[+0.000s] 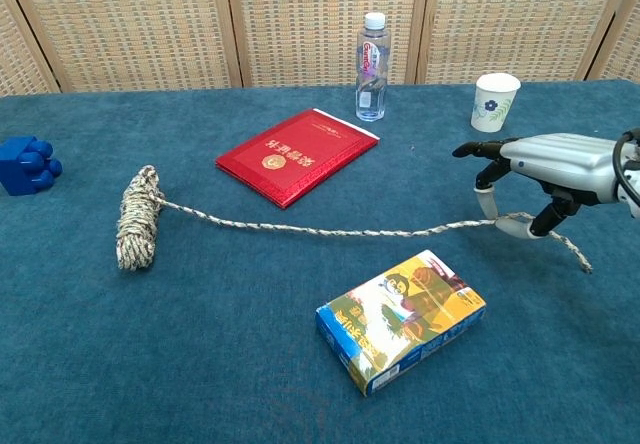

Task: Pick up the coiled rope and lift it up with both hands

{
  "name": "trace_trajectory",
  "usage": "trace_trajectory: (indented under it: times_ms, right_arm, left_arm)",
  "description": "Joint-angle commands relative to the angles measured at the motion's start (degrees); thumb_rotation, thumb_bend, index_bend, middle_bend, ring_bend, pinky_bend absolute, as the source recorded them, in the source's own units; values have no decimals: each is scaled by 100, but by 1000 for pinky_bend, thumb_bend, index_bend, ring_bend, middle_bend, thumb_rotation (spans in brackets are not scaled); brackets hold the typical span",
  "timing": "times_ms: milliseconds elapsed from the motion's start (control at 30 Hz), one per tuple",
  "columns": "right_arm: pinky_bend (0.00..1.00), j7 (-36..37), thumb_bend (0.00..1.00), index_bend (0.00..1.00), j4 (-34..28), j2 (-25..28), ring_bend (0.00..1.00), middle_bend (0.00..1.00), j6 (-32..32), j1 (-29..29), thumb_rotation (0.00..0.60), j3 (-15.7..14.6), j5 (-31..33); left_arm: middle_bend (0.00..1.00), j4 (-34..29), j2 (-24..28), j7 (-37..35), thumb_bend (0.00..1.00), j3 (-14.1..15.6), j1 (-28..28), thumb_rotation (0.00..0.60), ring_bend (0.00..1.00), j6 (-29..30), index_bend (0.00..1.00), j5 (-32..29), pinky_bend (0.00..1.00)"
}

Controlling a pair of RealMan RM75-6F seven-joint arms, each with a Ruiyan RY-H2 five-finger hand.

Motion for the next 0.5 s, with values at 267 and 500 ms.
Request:
trace_trajectory:
  times_ms: [267,500]
  right_arm:
    - [0,-74,458,648,-156,69,0,0,77,-67,600,-28,-6]
    - [0,52,458,648,-39,77,0,0,26,-65,600,-13,23]
  left_arm:
    - [0,2539,-1112,-982,99,472,-1746,600,0,-466,51,2184,0]
    - [74,3922,-1816,-950,154,812,-2404,600,0,-218,201,2882,0]
